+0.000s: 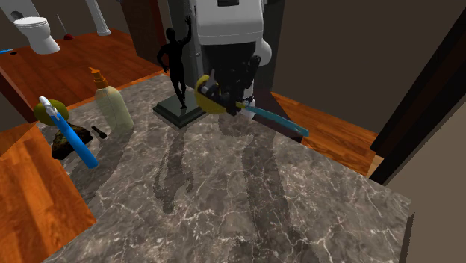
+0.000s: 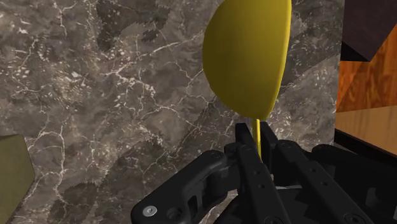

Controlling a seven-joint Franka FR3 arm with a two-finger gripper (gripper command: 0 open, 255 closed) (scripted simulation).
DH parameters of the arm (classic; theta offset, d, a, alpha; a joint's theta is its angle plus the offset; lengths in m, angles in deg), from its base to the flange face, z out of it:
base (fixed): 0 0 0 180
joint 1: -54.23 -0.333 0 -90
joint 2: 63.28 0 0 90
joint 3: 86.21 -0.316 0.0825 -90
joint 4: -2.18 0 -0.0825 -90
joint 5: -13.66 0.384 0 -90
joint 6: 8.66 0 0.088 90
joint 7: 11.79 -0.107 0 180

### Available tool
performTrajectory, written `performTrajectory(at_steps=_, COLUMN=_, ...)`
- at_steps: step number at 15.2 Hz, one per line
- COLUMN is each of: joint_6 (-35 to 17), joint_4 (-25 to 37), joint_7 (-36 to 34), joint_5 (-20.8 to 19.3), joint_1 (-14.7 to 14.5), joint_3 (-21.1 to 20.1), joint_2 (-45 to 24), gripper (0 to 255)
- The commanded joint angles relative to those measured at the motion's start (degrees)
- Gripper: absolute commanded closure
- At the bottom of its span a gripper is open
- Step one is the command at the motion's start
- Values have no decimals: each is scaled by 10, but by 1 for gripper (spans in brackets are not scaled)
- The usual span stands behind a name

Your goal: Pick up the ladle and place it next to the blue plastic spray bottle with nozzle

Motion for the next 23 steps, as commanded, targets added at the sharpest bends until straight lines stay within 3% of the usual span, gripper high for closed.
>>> performTrajectory(at_steps=1, joint_6=21, joint_4=31, joint_7=1, joint_5=4, joint_1=4, joint_3=1, joint_2=-10, gripper=255)
performTrajectory(at_steps=6, joint_6=77, joint_4=116, joint_7=2, joint_5=15, joint_1=17, joint_3=1, joint_2=-41, gripper=255)
performTrajectory(at_steps=14, joint_6=38, joint_4=-9, joint_7=95, joint_5=-24, joint_1=56, joint_3=35, joint_2=45, gripper=255)
performTrajectory(at_steps=23, joint_6=21, joint_4=-56, joint_7=212, joint_5=-52, joint_1=119, joint_3=81, joint_2=78, gripper=255)
